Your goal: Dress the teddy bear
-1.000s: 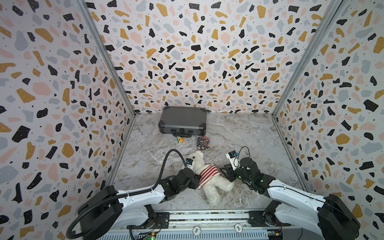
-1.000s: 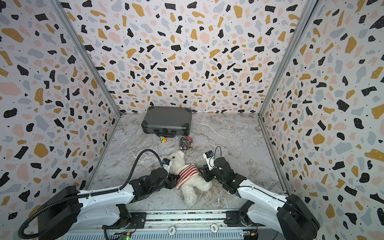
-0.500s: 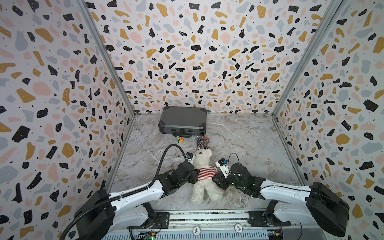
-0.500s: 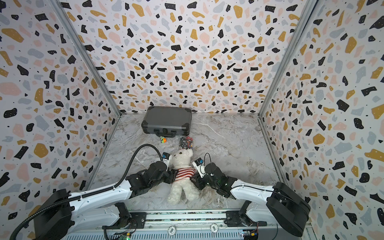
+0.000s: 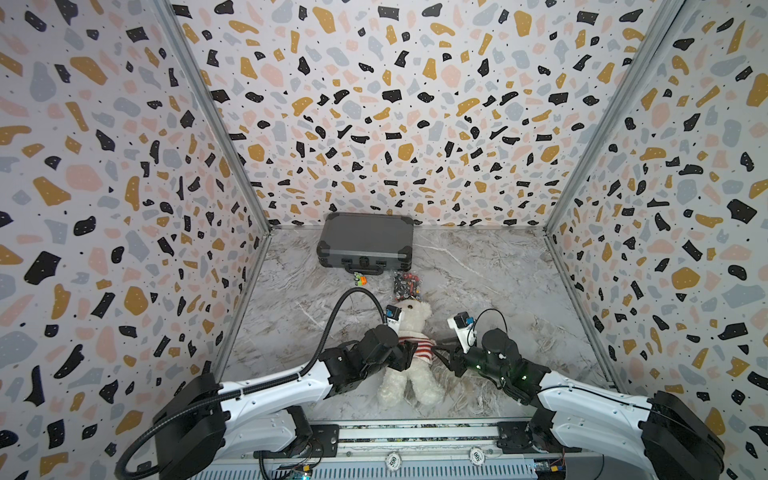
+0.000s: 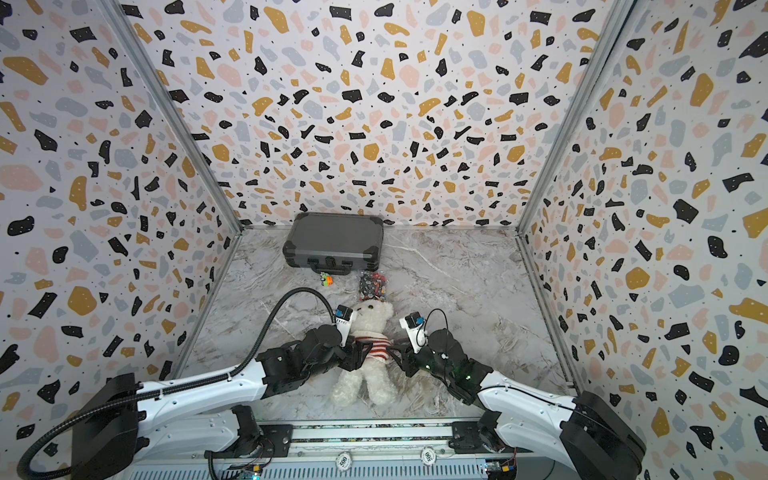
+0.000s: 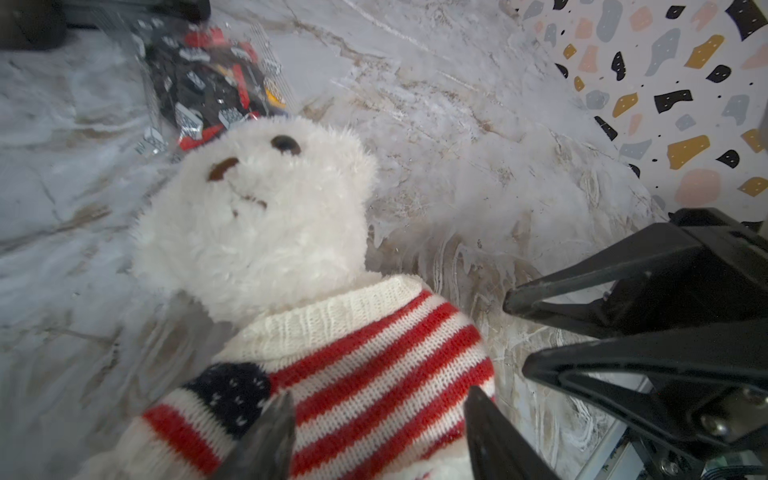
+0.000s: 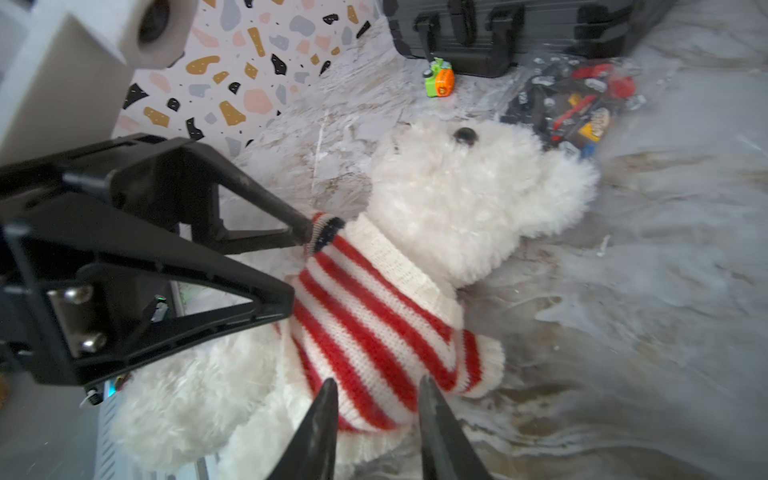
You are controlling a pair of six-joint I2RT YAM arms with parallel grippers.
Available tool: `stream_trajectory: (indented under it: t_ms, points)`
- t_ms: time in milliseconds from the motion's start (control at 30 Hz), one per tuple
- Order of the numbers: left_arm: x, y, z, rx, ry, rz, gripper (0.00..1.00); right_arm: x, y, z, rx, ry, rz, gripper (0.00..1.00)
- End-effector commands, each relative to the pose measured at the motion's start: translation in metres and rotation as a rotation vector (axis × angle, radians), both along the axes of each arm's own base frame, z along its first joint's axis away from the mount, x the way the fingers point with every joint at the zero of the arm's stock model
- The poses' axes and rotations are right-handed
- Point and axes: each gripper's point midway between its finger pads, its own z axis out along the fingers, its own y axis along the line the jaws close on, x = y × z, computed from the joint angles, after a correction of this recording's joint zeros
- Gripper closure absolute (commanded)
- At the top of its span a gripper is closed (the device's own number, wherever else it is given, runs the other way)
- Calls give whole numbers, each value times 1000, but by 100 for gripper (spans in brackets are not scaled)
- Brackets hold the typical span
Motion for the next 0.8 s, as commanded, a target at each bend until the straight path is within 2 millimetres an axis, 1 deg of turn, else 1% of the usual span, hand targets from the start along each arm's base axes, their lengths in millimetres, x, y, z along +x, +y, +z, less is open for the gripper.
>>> stream_trajectory:
  t_ms: [0, 100, 167, 233, 300, 367, 500, 600, 767]
  points:
    - [1, -9, -5, -44, 17, 10, 44, 9, -20, -13, -44, 32, -90, 68]
    - [2, -4, -20, -12, 34, 32, 53, 16, -36, -31, -98, 66, -142, 69]
    - [2, 2, -30, 22, 45, 50, 62, 17, -40, -43, -123, 87, -146, 69]
    - [2, 12, -41, 54, 64, 71, 75, 19, -38, -50, -138, 97, -141, 70]
    - [3, 23, -52, 61, 80, 95, 86, 21, -34, -52, -133, 104, -129, 71]
    - [3, 35, -63, 71, 97, 115, 92, 22, -28, -52, -123, 105, -113, 71]
    - [1, 48, -72, 93, 97, 126, 100, 27, -18, -50, -129, 86, -88, 73]
    - [2, 54, -77, 108, 97, 129, 100, 31, -8, -49, -136, 75, -66, 74]
    - [3, 61, -78, 117, 84, 133, 100, 30, 14, -33, -119, 25, -15, 76]
